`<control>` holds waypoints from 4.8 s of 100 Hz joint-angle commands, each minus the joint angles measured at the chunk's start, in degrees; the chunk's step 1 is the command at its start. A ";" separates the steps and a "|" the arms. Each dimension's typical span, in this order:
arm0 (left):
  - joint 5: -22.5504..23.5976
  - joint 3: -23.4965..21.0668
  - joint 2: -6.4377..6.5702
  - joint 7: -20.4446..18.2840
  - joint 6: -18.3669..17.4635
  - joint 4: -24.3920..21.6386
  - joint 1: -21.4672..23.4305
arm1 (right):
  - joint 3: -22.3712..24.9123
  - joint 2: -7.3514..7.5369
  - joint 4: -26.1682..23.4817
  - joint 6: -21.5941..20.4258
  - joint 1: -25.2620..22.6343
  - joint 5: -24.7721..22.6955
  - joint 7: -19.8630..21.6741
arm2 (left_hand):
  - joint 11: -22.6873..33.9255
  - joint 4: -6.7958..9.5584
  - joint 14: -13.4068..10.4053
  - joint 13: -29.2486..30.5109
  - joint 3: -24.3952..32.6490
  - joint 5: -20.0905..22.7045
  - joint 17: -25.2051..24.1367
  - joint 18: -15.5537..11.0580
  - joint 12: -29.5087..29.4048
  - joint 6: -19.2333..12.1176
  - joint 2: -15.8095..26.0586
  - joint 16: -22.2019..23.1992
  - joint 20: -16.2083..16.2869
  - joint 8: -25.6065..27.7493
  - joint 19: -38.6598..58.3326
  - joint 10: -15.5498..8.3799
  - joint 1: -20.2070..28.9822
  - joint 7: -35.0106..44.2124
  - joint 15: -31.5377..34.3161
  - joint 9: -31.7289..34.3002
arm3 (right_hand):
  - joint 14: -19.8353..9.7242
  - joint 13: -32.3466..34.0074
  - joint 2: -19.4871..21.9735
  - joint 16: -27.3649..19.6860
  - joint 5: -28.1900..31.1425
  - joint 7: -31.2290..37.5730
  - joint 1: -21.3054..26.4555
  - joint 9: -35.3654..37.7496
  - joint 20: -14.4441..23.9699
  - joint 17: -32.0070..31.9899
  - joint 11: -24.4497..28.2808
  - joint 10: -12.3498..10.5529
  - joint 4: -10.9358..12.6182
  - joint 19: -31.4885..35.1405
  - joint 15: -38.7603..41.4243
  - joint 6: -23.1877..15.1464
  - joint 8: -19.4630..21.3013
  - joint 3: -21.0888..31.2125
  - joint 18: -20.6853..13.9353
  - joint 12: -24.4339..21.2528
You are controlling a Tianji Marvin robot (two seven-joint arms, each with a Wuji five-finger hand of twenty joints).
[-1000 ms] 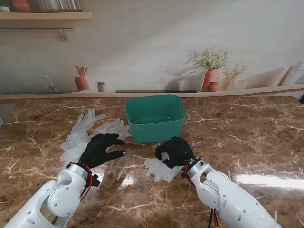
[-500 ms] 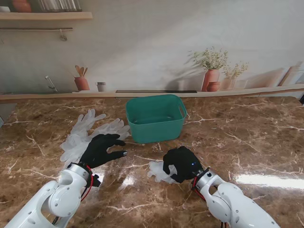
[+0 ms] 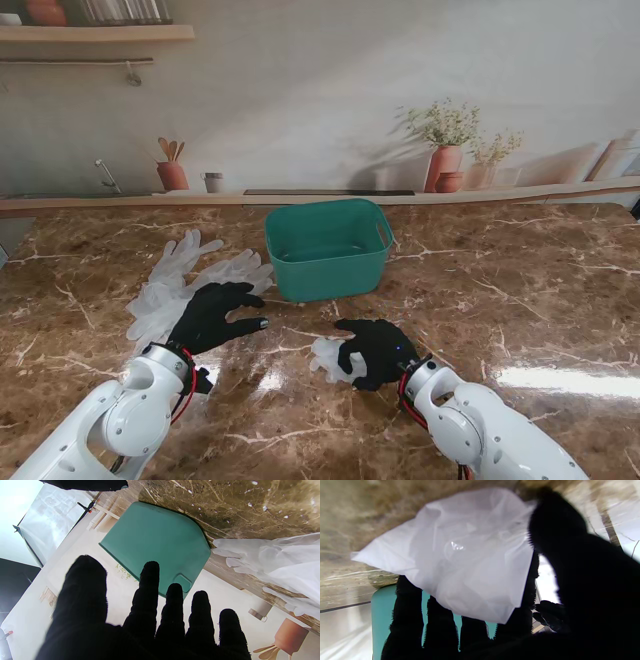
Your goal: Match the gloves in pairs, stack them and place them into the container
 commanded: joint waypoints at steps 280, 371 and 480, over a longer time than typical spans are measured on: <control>1.34 -2.49 0.24 -0.44 0.25 -1.55 2.32 | -20.20 -7.19 26.27 1.66 44.73 14.45 6.38 | -1.53 1.17 -2.60 -0.87 -2.36 0.50 -0.82 -0.55 -0.90 -1.86 2.72 -0.79 1.11 0.73 -4.62 -1.04 0.25 -0.06 -2.20 -0.25 | -5.52 13.62 12.70 11.76 -15.96 -29.79 -20.34 15.57 5.12 4.63 1.74 -5.92 8.71 8.78 4.34 9.24 -22.47 -3.98 -4.59 8.75; 1.36 -2.46 0.39 -1.27 0.10 -1.77 1.77 | -10.18 -3.01 13.69 2.79 37.22 11.97 16.59 | -1.91 1.27 1.52 -3.02 -2.40 0.73 -1.25 0.46 -1.13 -2.58 3.15 -0.52 1.95 1.21 -6.51 0.06 -0.28 0.32 -1.72 -1.09 | -1.64 2.09 27.29 0.07 -22.83 -34.89 -24.49 4.16 4.81 -3.67 -2.53 -2.50 16.20 -1.56 -2.25 3.97 -29.93 -18.27 -1.58 -3.56; -2.52 0.92 0.07 -1.81 -2.67 0.96 -2.72 | 22.86 -2.76 -16.53 3.20 -13.44 7.17 1.24 | -1.65 1.55 -2.49 -3.01 -2.30 -7.91 0.67 -5.51 -1.01 1.80 4.45 -1.44 -1.42 -5.69 9.23 -1.45 -2.26 -9.11 -1.47 -3.23 | -11.10 1.75 32.72 -2.89 -20.41 -36.46 -27.10 8.26 -10.27 -3.90 -3.20 -3.93 16.83 -9.94 -5.02 14.42 -27.58 -19.34 -14.25 -1.14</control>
